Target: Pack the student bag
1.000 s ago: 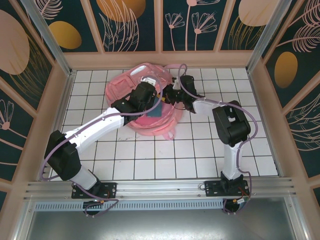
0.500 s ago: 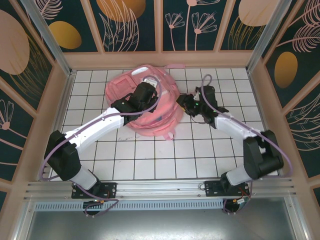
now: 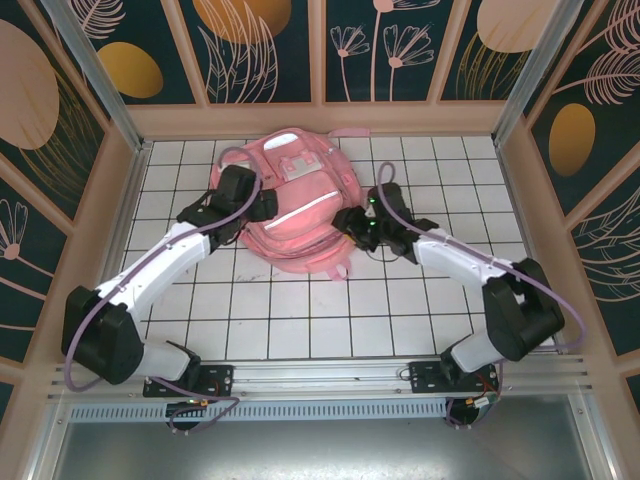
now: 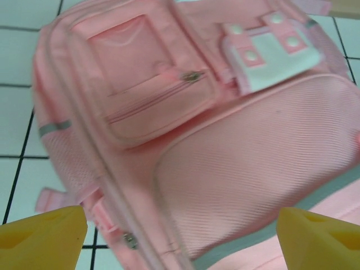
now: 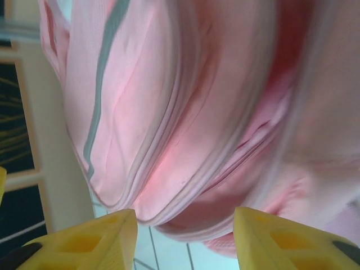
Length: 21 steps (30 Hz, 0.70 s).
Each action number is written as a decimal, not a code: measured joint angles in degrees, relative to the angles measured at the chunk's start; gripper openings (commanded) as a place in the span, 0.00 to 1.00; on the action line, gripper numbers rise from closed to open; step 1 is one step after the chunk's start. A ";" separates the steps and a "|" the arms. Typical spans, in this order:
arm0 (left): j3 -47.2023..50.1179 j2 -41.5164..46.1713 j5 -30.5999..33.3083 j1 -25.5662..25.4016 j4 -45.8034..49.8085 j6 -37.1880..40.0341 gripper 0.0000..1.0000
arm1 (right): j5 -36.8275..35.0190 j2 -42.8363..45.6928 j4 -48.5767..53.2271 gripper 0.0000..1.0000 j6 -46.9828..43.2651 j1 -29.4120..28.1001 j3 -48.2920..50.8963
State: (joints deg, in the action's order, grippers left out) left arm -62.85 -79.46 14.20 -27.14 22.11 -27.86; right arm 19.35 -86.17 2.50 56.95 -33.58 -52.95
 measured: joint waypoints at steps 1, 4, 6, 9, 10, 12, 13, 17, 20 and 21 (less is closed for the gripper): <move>1.42 1.03 -0.76 1.40 -0.02 -1.18 0.87 | 0.37 -1.40 -0.59 0.47 0.83 -1.29 -0.68; 5.33 3.43 -3.82 5.68 -0.57 -4.31 0.81 | 1.62 -5.18 -2.14 0.47 2.86 -4.09 -2.95; 7.93 4.35 -6.25 8.57 -1.88 -5.66 0.78 | 2.16 -7.54 -2.82 0.47 3.69 -4.92 -4.87; 10.97 4.57 -9.16 12.28 -3.02 -6.60 0.76 | 2.69 -9.97 -4.09 0.47 4.96 -5.09 -6.95; 11.76 4.57 -9.84 13.14 -3.13 -6.80 0.76 | 2.71 -10.47 -4.24 0.47 5.14 -5.07 -7.41; 12.92 4.57 -11.06 14.36 -3.91 -7.02 0.76 | 2.78 -11.34 -4.46 0.45 5.33 -4.85 -8.11; 13.27 4.57 -11.47 14.78 -4.09 -7.17 0.76 | 2.75 -11.80 -4.50 0.43 5.44 -4.70 -8.50; 13.60 4.55 -13.25 15.47 -5.77 -7.17 0.75 | 2.86 -14.64 -4.55 0.26 5.05 -3.21 -11.04; 13.60 4.42 -14.88 15.47 -6.80 -6.88 0.74 | 2.75 -16.33 -2.58 0.18 3.76 -1.55 -13.00; 13.60 4.31 -15.52 15.47 -7.02 -6.51 0.73 | 2.56 -17.03 -1.70 0.15 2.80 -0.79 -14.14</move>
State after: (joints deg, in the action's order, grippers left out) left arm -49.25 -75.16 -1.32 -11.66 15.09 -34.37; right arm 21.91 -103.20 0.80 59.75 -34.37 -67.09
